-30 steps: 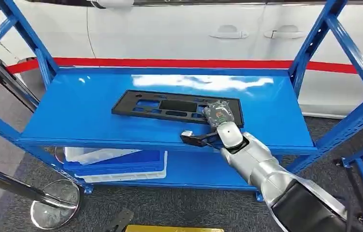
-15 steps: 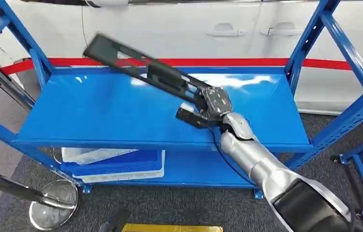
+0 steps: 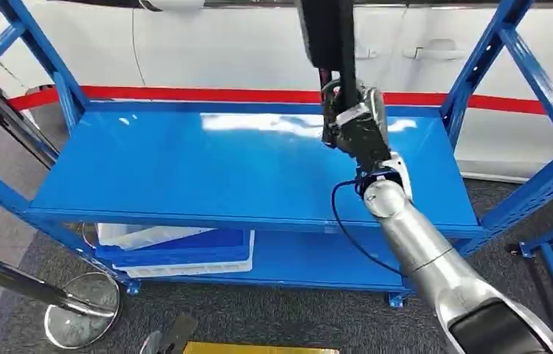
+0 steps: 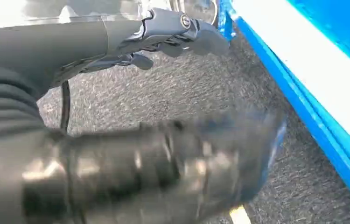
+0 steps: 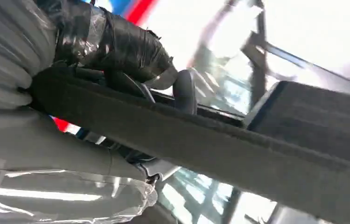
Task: Take the parts from the cabinet and place them on the table.
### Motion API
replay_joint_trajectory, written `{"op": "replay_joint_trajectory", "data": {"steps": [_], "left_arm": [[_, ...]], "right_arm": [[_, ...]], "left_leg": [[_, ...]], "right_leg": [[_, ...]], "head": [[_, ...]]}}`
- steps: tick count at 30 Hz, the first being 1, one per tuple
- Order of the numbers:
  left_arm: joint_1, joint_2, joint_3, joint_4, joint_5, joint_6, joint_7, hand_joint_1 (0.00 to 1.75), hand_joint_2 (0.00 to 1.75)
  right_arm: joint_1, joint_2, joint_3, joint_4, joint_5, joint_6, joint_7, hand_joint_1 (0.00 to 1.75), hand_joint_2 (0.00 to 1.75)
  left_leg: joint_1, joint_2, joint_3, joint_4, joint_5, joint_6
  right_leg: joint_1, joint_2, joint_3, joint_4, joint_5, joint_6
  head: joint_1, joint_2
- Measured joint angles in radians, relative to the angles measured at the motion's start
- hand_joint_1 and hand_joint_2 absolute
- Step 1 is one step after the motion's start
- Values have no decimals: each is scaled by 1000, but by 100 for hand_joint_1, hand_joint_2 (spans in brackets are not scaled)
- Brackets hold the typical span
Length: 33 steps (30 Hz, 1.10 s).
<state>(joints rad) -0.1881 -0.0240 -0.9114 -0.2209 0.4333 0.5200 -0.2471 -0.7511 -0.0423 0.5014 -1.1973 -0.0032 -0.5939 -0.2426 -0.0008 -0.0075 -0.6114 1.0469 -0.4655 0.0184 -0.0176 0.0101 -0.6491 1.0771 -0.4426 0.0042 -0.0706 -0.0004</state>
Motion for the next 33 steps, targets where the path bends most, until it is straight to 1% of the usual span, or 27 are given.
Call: {"op": "replay_joint_trajectory", "data": {"steps": [1, 2, 3, 4, 7, 8, 9, 10, 12, 13, 14, 17, 18, 19, 20, 22, 23, 24, 25, 26, 27, 28, 29, 30, 31, 32, 33], "left_arm": [[1, 1, 0, 0, 5, 0, -7, 0, 175], [1, 2, 0, 0, 7, 0, -12, 0, 175], [2, 6, 0, 0, 8, 0, -20, 0, 175], [1, 6, 0, 0, 9, -1, -26, 0, 175], [2, 6, 0, 0, 15, -2, -36, 0, 175], [3, 6, 0, 0, 15, -2, -36, 0, 175], [4, 7, 0, 0, 17, -2, -33, 0, 175], [4, 8, 0, 0, 18, -3, -27, 0, 175], [3, 13, 1, 0, 23, -13, -22, 0, 175], [3, 19, 2, 0, 31, -23, -18, 0, 175], [4, 20, 3, 0, 36, -28, -17, 0, 175], [11, 22, 5, 0, 55, -34, -17, 0, 175], [13, 22, 7, 0, 62, -35, -16, 0, 175], [16, 22, 8, 0, 68, -34, -16, 0, 175], [17, 23, 10, 0, 70, -30, -13, 0, 175], [21, 23, 13, 0, 75, -28, -14, 0, 175], [25, 23, 18, 0, 81, -29, -17, 0, 175], [31, 23, 23, 0, 91, -29, -21, 0, 175], [37, 23, 27, 0, 100, -29, -24, 0, 175], [42, 23, 31, 0, 106, -29, -28, 0, 175], [45, 23, 35, 0, 113, -27, -32, 0, 175], [47, 23, 40, 0, 123, -27, -37, 0, 175], [50, 23, 46, 0, 133, -27, -42, 0, 175], [55, 23, 53, 0, 148, -26, -47, 0, 175], [59, 23, 63, 0, 165, -22, -53, 0, 175], [64, 23, 74, 0, 178, -20, -57, 0, 175], [71, 24, 84, 0, 186, -20, -60, 0, 175]], "right_arm": [[13, -6, -12, -40, -12, 0, -3, 175, 175], [25, -12, -24, -81, -26, 0, -3, 175, 175], [35, -16, -35, -117, -37, 2, -5, 175, 175], [45, -19, -46, -164, -54, 7, -8, 175, 175], [79, -31, -69, -273, -91, 26, -34, 175, 175], [92, -34, -75, -304, -103, 32, -41, 175, 175], [105, -37, -78, -337, -118, 42, -50, 175, 175], [119, -38, -81, -374, -133, 50, -60, 175, 175], [137, -38, -85, -431, -143, 62, -75, 175, 175], [149, -38, -89, -467, -149, 69, -87, 175, 175], [157, -39, -91, -497, -157, 79, -100, 175, 175], [199, -40, -93, -563, -188, 133, -118, 175, 175], [211, -43, -94, -593, -196, 160, -117, 175, 175], [219, -51, -95, -620, -203, 183, -112, 175, 175], [222, -55, -95, -641, -209, 201, -103, 175, 175], [243, -57, -95, -678, -224, 239, -94, 175, 175], [259, -61, -95, -695, -228, 268, -93, 175, 175], [269, -67, -95, -708, -229, 298, -91, 175, 175], [272, -73, -94, -720, -234, 330, -90, 175, 175], [272, -77, -94, -731, -243, 360, -90, 175, 175], [273, -82, -94, -743, -252, 380, -92, 175, 175], [276, -88, -94, -756, -255, 392, -101, 175, 175], [284, -90, -94, -762, -255, 398, -110, 175, 175], [294, -91, -94, -770, -255, 402, -119, 175, 175], [300, -92, -94, -774, -252, 404, -124, 175, 175], [309, -92, -94, -778, -250, 404, -128, 175, 175], [319, -92, -94, -783, -248, 404, -132, 175, 175]], "left_leg": [[2, 1, 2, -3, 1, -3], [1, 0, 2, -2, -2, -6], [3, 2, -3, 10, -16, -13], [3, 3, -19, 48, -45, -18], [8, 3, -112, 258, -139, -28], [8, 3, -129, 291, -141, -28], [8, 3, -123, 277, -119, -26], [8, 3, -97, 219, -78, -22], [6, 3, -19, 53, 5, -6], [1, 3, 3, 8, -7, 3], [-6, 2, 10, 0, 3, 4], [-11, 0, 8, -13, 8, 9], [-5, 2, 15, -39, 20, 16], [0, 7, 20, -52, 31, 18], [1, 9, 19, -59, 39, 29], [0, 10, 10, -57, 43, 30], [0, 10, 4, -54, 46, 31], [0, 10, -3, -51, 49, 30], [0, 10, -12, -45, 51, 28], [1, 10, -20, -40, 55, 25], [2, 9, -29, -32, 57, 21], [2, 8, -37, -21, 59, 18], [-3, 4, -46, -17, 61, 12], [-3, 3, -44, -14, 64, 7], [-3, 1, -47, -12, 70, 0], [-2, 0, -49, -17, 79, -7], [-1, -2, -55, -16, 85, -13]], "right_leg": [[2, 1, -1, 0, 0, -6], [-4, 0, 0, -4, 2, -12], [-7, 0, 2, -5, 3, -17], [-9, 0, 1, -5, 3, -22], [-7, 0, 2, -5, 1, -26], [-6, 0, 2, -5, 1, -26], [-6, 1, 3, -5, 1, -27], [-4, 3, 5, -5, 0, -27], [-2, 6, 9, -5, -1, -27], [-5, 6, 9, -10, 0, -26], [-4, 6, 6, -11, 7, -17], [-9, 6, 7, -22, 17, -1], [-1, 7, 8, -26, 19, 6], [-3, 2, 3, -12, -6, 8], [-2, 1, -12, 32, -51, 10], [-2, 0, -58, 176, -140, 14], [-2, 0, -72, 232, -164, 16], [-2, 0, -70, 248, -163, 17], [-3, 0, -45, 221, -142, 19], [-5, -1, -3, 159, -112, 19], [-7, -2, 55, 71, -82, 20], [-9, -1, 110, -12, -78, 20], [0, 2, 111, -11, -74, 13], [1, 5, 101, -11, -63, 5], [-2, 6, 100, -19, -67, 1], [3, 5, 95, -16, -61, -6], [-1, 3, 85, -22, -52, -18]], "head": [[2, 0], [2, 0], [2, 0], [-5, 0], [-6, 0], [-5, 0], [-6, 0], [-6, 0], [-6, 0], [-3, 0], [-5, 0], [-6, 0], [-6, 0], [-5, 0], [-2, 0], [1, 0], [0, 0], [2, 0], [2, 0], [1, 0], [1, 0], [2, 0], [0, 0], [0, 0], [0, 0], [-3, 0], [0, 0]]}}
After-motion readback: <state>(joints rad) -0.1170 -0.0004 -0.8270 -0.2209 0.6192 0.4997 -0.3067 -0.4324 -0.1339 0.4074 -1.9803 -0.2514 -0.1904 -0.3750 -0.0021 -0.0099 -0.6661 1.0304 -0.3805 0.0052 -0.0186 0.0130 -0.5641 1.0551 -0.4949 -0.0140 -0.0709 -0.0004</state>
